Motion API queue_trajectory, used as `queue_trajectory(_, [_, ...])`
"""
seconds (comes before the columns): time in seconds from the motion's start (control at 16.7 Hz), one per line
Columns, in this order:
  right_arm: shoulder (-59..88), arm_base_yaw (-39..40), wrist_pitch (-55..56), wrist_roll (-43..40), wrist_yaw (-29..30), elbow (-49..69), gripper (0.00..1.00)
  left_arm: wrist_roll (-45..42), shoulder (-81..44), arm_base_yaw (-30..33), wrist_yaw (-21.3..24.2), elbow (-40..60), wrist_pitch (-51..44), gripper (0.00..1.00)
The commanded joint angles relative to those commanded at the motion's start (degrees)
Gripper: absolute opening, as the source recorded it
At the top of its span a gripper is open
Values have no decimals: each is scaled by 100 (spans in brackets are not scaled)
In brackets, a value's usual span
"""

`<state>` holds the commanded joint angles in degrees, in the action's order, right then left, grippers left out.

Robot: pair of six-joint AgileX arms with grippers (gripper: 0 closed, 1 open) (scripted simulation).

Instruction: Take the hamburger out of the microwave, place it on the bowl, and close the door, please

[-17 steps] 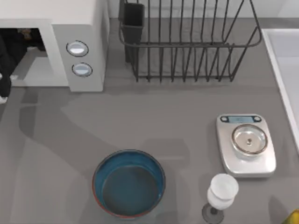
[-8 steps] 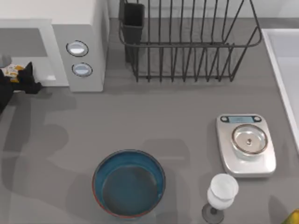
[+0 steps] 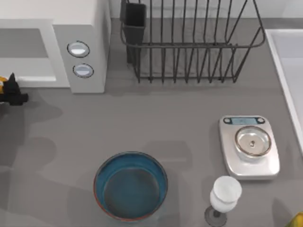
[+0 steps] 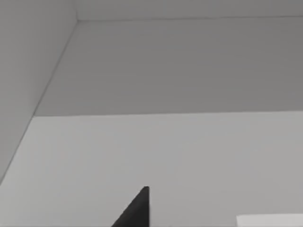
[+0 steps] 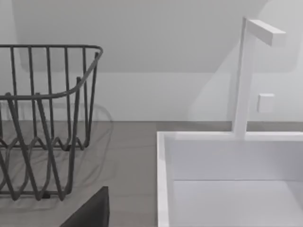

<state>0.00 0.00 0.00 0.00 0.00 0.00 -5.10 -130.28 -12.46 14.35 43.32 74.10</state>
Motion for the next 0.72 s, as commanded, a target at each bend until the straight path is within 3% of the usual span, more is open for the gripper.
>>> queue_trajectory(0.3, [0,0,0,0,0,0,100,21,147,147,145,8,-221,0])
queue_trajectory(0.72, [0,0,0,0,0,0,100,50,1392,406,404,87,-1668,0])
